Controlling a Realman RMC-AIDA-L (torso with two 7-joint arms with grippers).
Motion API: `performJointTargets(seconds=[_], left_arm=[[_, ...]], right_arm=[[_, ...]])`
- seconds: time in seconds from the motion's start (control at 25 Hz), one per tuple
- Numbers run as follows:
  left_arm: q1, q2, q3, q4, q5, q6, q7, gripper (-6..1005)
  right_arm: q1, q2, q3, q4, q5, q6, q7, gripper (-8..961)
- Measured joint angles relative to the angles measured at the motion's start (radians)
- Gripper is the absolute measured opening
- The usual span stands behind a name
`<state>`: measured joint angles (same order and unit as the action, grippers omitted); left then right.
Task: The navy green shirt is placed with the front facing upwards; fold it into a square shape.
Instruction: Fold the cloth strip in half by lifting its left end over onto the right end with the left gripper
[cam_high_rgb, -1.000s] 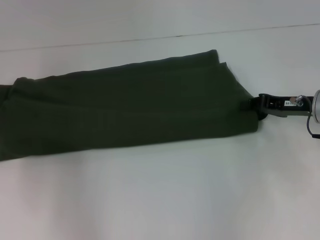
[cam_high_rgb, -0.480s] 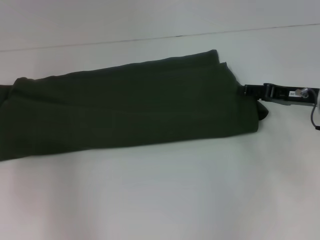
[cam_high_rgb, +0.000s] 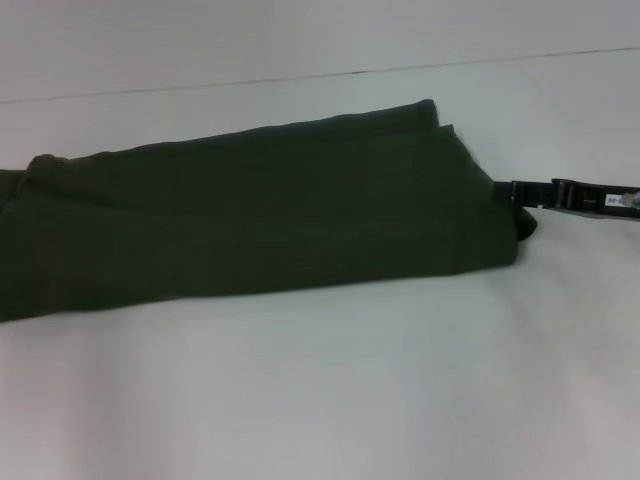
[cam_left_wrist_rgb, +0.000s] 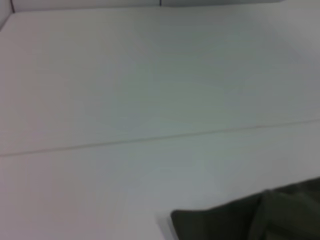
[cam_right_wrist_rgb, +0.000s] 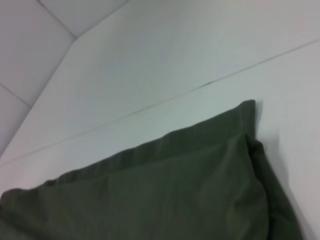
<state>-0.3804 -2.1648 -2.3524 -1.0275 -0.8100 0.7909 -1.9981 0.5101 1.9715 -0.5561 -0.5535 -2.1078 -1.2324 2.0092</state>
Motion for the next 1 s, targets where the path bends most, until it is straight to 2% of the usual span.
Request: performJointTargets(seconds=[0.2,0.44,1.0], left_arm=[[0.036,0.001,-0.007,-0.038,0.000,0.098,0.005,716],[0.060,0.000,-0.007,-0.056,-0.001,0.151,0.008,716],[0.062,0.004,-0.007,-0.057,0.004,0.152,0.009,714]], right_arm=[[-0.023,-0.020,-0.008,-0.002,-0.008,-0.037,-0.012,641],[-0.043,-0.028,-0.013,0.005,-0.008,-0.049,-0.015,629],[-0.010,0.008,-0.075,0.009,-0.008,-0.027,-0.021,607]])
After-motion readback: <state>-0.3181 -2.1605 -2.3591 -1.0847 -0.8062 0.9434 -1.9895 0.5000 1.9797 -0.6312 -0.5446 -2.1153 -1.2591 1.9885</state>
